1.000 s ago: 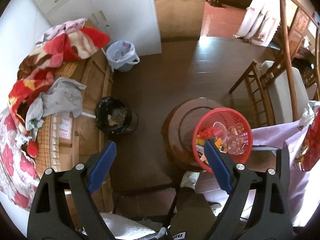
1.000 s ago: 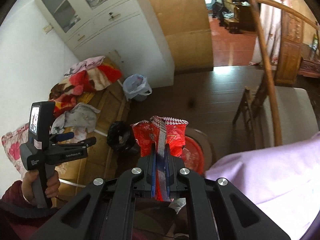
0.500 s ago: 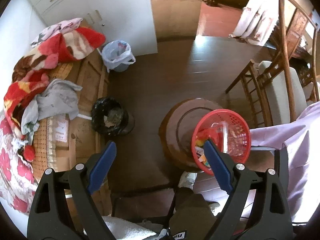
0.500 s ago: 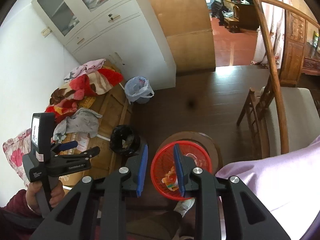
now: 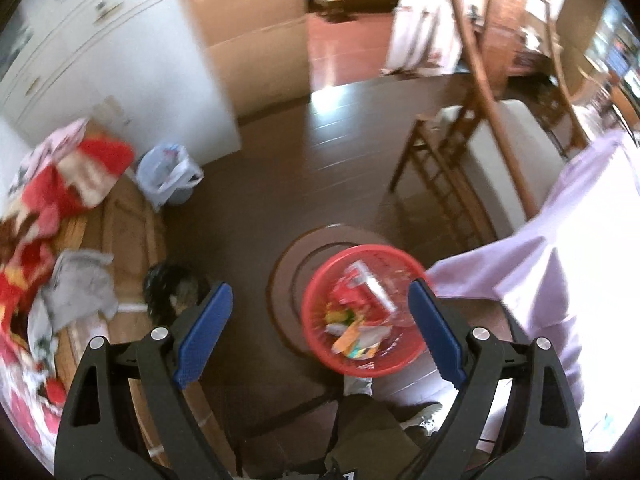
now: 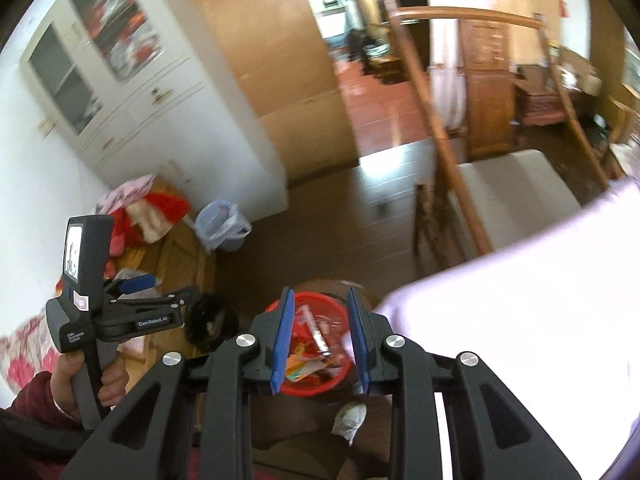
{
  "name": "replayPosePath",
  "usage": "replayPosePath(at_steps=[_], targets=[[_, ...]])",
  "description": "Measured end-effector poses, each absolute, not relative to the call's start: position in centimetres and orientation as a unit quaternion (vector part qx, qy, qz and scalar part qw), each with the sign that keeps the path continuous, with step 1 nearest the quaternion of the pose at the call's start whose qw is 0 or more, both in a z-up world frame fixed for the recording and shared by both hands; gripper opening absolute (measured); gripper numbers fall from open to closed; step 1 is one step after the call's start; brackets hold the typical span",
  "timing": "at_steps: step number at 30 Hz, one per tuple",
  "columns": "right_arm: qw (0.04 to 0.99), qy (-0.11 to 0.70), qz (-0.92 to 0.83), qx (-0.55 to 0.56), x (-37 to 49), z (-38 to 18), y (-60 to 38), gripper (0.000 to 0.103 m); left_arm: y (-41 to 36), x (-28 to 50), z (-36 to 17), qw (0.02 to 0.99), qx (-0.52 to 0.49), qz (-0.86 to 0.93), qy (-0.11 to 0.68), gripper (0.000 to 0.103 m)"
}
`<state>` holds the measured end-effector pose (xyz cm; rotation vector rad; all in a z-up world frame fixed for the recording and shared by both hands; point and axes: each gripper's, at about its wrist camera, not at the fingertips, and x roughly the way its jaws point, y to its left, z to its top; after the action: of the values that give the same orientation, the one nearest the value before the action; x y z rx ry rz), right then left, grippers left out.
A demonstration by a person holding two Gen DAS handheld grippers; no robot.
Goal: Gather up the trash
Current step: 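Bring both tools back over the table toward the blue mask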
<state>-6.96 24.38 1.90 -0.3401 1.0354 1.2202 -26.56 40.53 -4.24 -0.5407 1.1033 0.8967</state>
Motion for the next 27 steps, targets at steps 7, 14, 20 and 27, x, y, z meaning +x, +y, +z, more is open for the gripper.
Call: replayPosePath(at_steps=[7, 14, 20, 27], targets=[[0.744, 0.46, 0.475, -0.098, -3.6, 2.4, 17.0, 0.028, 37.5, -19.5, -3.6, 0.768, -0.189, 0.332, 0.513, 0.087], [0.811, 0.449, 0.373, -0.029, -1.5, 3.1, 6.9, 0.032, 32.0, -11.8, -2.9, 0.811, -0.125, 0.239, 0.519, 0.087], [0.858, 0.442, 0.261, 0.036, -1.5, 2.9, -4.2, 0.034, 24.1, -5.7, -2.5, 0.837, -0.058, 0.134, 0.527, 0.087], [0.874, 0.449, 0.149, 0.109, -3.3, 1.0, -15.3, 0.035, 13.6, -2.3, -3.1, 0.845, 0.023, 0.007, 0.534, 0.088]])
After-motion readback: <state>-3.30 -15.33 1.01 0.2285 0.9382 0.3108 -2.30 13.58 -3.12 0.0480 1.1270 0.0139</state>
